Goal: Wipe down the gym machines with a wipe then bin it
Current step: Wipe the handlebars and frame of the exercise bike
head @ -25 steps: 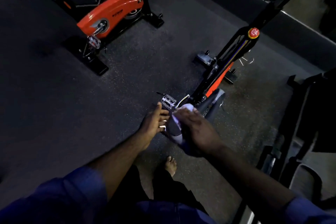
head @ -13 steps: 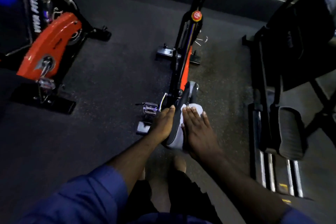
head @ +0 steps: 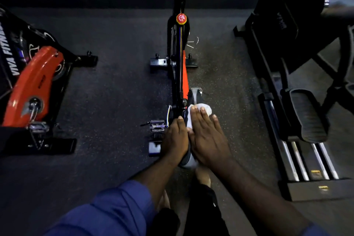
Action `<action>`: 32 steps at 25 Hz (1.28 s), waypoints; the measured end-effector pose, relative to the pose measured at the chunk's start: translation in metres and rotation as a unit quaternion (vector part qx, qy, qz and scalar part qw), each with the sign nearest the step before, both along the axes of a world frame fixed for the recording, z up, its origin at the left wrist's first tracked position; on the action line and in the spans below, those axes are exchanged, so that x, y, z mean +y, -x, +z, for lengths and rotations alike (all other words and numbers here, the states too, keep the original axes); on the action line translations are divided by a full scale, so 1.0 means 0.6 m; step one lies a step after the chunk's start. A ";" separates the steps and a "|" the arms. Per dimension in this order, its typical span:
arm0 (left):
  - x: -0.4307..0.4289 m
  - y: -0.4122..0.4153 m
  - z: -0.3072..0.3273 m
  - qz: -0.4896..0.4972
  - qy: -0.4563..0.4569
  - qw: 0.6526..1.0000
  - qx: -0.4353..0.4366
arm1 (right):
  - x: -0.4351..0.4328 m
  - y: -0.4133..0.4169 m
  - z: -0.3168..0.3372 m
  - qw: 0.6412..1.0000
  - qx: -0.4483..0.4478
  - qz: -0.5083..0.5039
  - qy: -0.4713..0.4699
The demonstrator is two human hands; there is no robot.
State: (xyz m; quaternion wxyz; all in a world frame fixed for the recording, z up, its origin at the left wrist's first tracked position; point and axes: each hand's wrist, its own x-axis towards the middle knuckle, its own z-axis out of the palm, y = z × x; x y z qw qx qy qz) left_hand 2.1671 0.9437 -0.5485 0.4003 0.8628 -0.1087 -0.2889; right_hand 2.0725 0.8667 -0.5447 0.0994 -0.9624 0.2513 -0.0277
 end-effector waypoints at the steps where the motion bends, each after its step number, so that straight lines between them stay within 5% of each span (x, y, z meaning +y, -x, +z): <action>1: -0.002 -0.002 -0.007 0.005 0.001 1.000 -0.006 | -0.011 -0.019 0.003 1.000 -0.001 -0.006 0.003; 8: -0.001 0.000 -0.011 0.025 0.053 0.997 -0.044 | 0.000 -0.040 0.015 1.000 0.001 -0.025 -0.007; 15: 0.000 -0.003 -0.013 0.038 0.003 0.999 -0.005 | -0.137 -0.160 0.020 1.000 0.001 0.009 -0.022; 22: 0.006 -0.002 -0.010 0.006 0.007 1.000 0.008 | 0.031 0.055 -0.005 0.995 -0.091 0.024 -0.028; 27: -0.006 -0.003 -0.017 0.036 -0.003 0.999 -0.030 | -0.002 0.011 0.006 0.999 -0.048 0.013 -0.001; 32: -0.006 -0.005 0.006 0.003 -0.056 0.998 -0.016 | 0.081 0.103 -0.001 0.993 -0.106 0.019 -0.048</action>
